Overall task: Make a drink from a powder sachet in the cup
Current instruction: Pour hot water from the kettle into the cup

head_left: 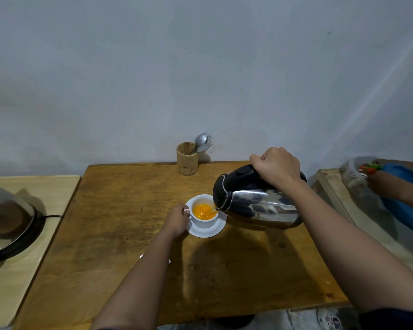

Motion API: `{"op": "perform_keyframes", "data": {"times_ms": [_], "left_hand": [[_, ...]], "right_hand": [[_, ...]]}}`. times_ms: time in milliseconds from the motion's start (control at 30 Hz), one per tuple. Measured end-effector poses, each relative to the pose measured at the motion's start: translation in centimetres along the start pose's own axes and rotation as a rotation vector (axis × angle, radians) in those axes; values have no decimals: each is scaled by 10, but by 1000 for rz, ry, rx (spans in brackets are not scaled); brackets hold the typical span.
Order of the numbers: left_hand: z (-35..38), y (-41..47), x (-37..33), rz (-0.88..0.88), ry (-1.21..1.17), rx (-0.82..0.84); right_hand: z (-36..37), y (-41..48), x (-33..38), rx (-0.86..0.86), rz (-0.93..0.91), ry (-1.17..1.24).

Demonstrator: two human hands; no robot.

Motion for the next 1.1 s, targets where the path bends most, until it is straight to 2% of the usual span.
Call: {"op": "perform_keyframes", "data": {"times_ms": [267,1100], "left_hand": [[0,1,1,-6,-5,-2],[-1,1,3,2,-17,32]], "right_hand": [[3,-2,-16,4,81,34],[2,2,-4,-30,83,-7]]}}
Point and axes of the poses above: each hand's wrist, its own y-axis towards the middle knuckle, its own z-axis out of the palm, x = y × z, the point moved 10 cm from there along y, towards the middle knuckle, and after that the axes turned 8 degrees about -y, right-handed, at the moved point
